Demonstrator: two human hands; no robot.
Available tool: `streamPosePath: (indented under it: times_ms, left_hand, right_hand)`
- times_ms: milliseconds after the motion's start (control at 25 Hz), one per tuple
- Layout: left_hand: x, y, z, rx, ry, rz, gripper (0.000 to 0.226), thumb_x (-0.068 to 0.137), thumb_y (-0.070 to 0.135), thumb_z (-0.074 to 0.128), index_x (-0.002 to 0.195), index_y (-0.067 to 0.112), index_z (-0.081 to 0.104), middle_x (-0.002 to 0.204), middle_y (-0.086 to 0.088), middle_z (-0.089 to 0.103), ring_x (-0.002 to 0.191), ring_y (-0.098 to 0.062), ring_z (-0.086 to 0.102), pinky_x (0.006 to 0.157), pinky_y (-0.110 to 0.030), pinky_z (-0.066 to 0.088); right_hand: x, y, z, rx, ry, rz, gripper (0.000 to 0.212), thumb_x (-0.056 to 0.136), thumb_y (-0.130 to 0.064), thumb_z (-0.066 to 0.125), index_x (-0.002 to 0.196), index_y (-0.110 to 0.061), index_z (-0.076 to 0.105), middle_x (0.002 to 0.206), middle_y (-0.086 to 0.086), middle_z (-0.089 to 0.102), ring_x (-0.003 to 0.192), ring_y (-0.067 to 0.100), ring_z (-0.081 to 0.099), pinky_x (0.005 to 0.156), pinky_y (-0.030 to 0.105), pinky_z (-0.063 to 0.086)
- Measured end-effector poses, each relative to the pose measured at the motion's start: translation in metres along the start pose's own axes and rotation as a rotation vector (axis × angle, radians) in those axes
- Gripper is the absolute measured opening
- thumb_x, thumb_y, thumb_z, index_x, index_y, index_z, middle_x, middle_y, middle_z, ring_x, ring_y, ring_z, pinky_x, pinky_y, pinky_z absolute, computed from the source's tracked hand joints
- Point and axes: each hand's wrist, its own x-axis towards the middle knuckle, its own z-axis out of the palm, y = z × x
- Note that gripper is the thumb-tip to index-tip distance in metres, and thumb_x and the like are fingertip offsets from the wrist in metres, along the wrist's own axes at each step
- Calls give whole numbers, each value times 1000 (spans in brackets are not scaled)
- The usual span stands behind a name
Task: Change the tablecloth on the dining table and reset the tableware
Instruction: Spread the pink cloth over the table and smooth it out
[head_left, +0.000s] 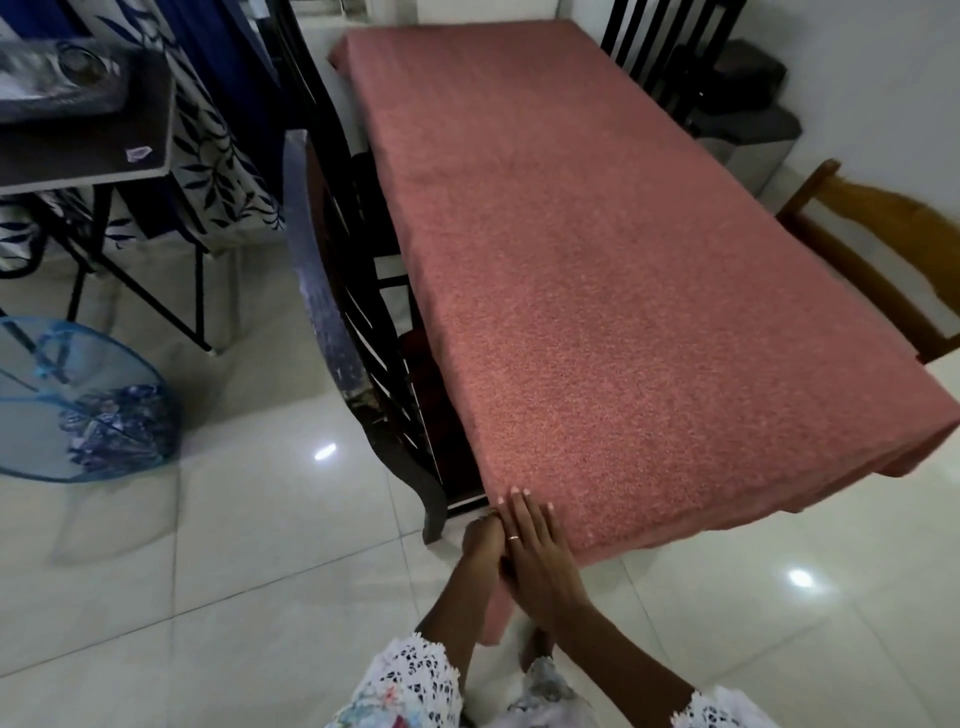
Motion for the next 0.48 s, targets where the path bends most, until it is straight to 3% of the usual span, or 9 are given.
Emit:
streamPosePath:
  times_ms: [40,120,160,240,320,400,480]
  left_hand:
    - [0,3,-2,69,35,-10,39,96,32,45,115,1,60,122,-15,62,113,-31,58,95,-39,49]
    - [4,10,-10,129,34,-8,37,95,27,46,115,-1,60,119,-15,62,114,-32,57,100,-39,45]
    - [4,16,-14,192,19,38,36,95,26,44,116,0,60,121,-16,62,115,-32,56,101,-41,45]
    - [0,27,-26,223,34,110,35,94,24,43,114,1,61,120,-16,63,114,-31,57,100,-41,45]
    - [-9,34,-46,222,89,136,36,95,25,44,114,-1,60,120,-18,62,112,-32,58,98,-39,47]
    - [-17,31,-77,269,174,137,39,95,28,46,117,-2,59,122,-18,60,112,-33,58,96,-38,48]
    - [-25,25,-112,248,228,118,39,95,26,46,118,-4,58,122,-20,60,111,-34,59,94,-39,50]
  right_hand:
    - [1,-2,-5,3,-54,16,56,74,-36,54,124,-11,54,127,12,59,119,27,51,106,47,33]
    - [11,-6,-20,57,-9,52,28,73,-28,60,99,-19,65,98,2,66,87,19,64,75,38,56]
    - [21,-8,-32,127,69,63,16,77,-23,53,87,-20,65,84,0,64,73,16,62,61,31,56]
    - [38,-20,-61,159,93,90,18,79,-12,48,74,-17,64,69,-1,60,59,14,56,50,23,48]
    - [47,-45,-75,234,-12,176,16,88,-8,48,91,-10,63,86,5,64,73,18,59,60,25,42]
    - [51,-77,-73,322,-258,224,23,95,-16,41,112,-9,57,110,9,62,100,26,60,77,33,44]
    - [59,-113,-66,314,-403,194,27,96,-17,42,117,-9,55,119,11,61,110,28,58,87,35,46]
